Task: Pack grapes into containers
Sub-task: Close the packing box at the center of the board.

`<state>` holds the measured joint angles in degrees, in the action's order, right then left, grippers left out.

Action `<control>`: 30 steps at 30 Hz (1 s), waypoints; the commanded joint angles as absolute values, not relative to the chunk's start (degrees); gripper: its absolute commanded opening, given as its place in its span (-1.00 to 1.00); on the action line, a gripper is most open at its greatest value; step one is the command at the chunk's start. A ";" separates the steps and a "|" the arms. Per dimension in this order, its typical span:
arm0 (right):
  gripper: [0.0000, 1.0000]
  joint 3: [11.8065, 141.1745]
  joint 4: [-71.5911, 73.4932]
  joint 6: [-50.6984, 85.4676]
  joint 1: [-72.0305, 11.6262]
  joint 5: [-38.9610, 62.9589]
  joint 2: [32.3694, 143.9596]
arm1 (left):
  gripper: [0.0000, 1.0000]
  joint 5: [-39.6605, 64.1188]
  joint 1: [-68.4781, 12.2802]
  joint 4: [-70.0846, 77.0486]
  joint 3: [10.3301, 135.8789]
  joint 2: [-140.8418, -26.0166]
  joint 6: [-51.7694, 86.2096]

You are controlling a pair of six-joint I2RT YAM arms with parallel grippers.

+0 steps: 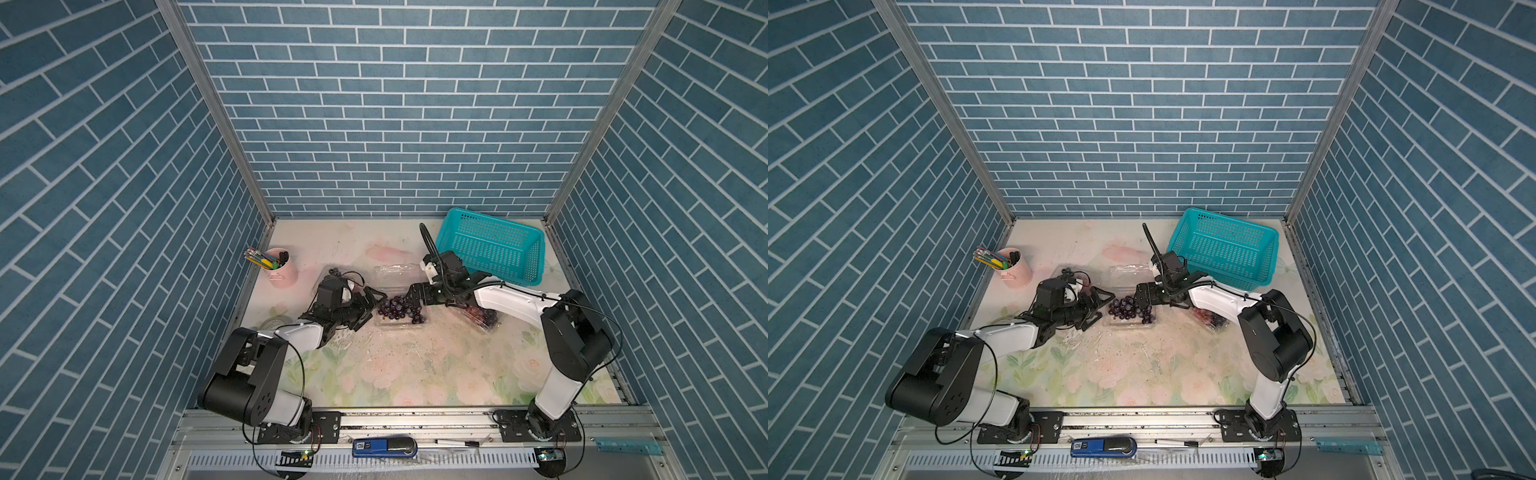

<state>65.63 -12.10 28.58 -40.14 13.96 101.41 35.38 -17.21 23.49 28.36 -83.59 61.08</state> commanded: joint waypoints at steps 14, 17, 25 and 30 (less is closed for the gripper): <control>0.97 78.68 -9.51 28.19 -35.69 22.12 114.07 | 0.99 34.32 -17.92 27.35 37.69 -92.12 59.76; 0.97 81.54 -10.10 27.95 -35.35 22.79 115.66 | 0.99 34.19 -17.89 27.47 38.40 -92.62 59.47; 0.97 85.13 -10.81 26.90 -34.90 24.02 117.02 | 0.99 33.83 -17.89 26.72 39.73 -93.25 58.09; 0.97 82.68 -9.99 26.98 -34.13 23.30 114.35 | 0.99 34.10 -17.92 26.59 42.15 -93.75 57.76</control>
<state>83.70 -9.43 28.47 -34.46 22.11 116.71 34.06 -17.65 25.21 39.44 -93.01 59.18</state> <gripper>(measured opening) 0.988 0.995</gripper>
